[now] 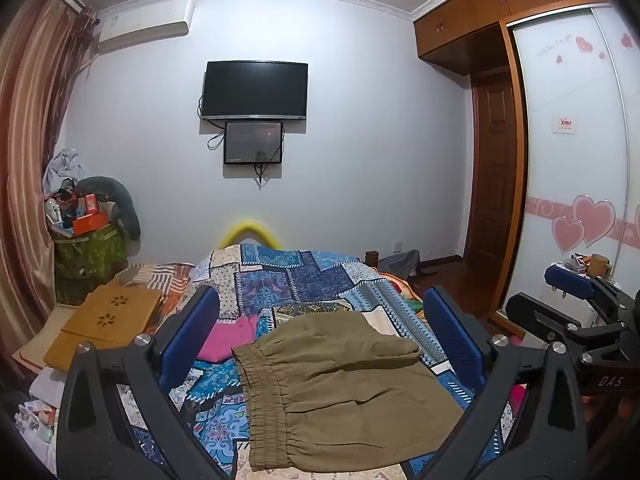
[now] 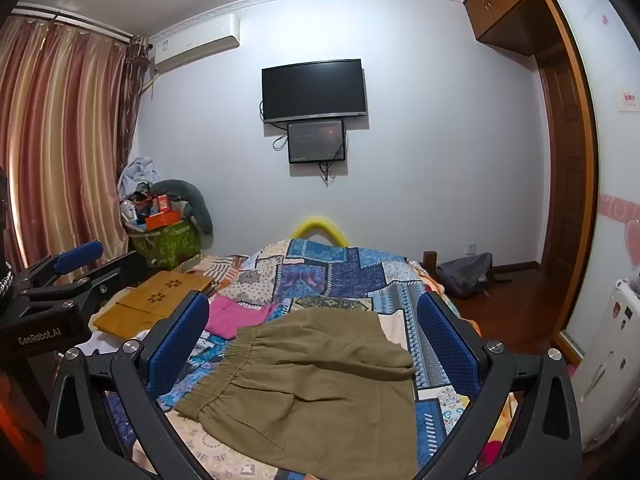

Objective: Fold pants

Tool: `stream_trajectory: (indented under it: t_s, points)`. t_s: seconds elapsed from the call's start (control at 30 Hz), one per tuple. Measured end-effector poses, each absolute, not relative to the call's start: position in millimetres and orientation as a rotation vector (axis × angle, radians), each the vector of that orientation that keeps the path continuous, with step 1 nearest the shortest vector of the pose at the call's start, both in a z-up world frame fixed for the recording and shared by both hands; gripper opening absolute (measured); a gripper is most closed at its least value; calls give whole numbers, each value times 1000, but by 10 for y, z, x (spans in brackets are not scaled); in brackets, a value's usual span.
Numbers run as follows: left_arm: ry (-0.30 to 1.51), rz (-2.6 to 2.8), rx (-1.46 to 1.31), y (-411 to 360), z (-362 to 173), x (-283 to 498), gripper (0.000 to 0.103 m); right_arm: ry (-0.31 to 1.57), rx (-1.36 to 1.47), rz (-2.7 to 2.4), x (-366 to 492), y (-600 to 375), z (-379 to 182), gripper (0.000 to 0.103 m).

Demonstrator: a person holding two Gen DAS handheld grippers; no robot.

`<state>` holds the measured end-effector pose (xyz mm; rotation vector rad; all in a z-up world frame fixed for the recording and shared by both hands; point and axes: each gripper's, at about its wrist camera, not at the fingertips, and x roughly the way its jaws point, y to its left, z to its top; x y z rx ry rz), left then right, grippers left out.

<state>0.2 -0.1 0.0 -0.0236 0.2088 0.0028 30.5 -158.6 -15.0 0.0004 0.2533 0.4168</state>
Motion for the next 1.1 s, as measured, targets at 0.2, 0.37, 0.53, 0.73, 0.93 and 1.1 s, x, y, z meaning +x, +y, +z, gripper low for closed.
stream_trajectory:
  t_s: [0.2, 0.37, 0.53, 0.73, 0.93, 1.1]
  points:
    - [209, -1, -21, -14, 5, -28, 103, 257, 0, 415, 321, -1590, -143, 102]
    - [212, 4, -24, 3, -7, -26, 103, 257, -2, 413, 323, -1592, -146, 102]
    - [210, 4, -26, -5, -7, -36, 103, 259, -2, 412, 319, -1595, -152, 102]
    - [207, 0, -28, -1, -31, 15, 103, 262, 0, 408, 316, -1605, -157, 102]
    - [208, -1, -27, -6, -52, 21, 103, 262, 0, 409, 323, -1608, -146, 102]
    - [206, -2, -27, 2, -61, 17, 103, 262, -1, 408, 328, -1616, -150, 102]
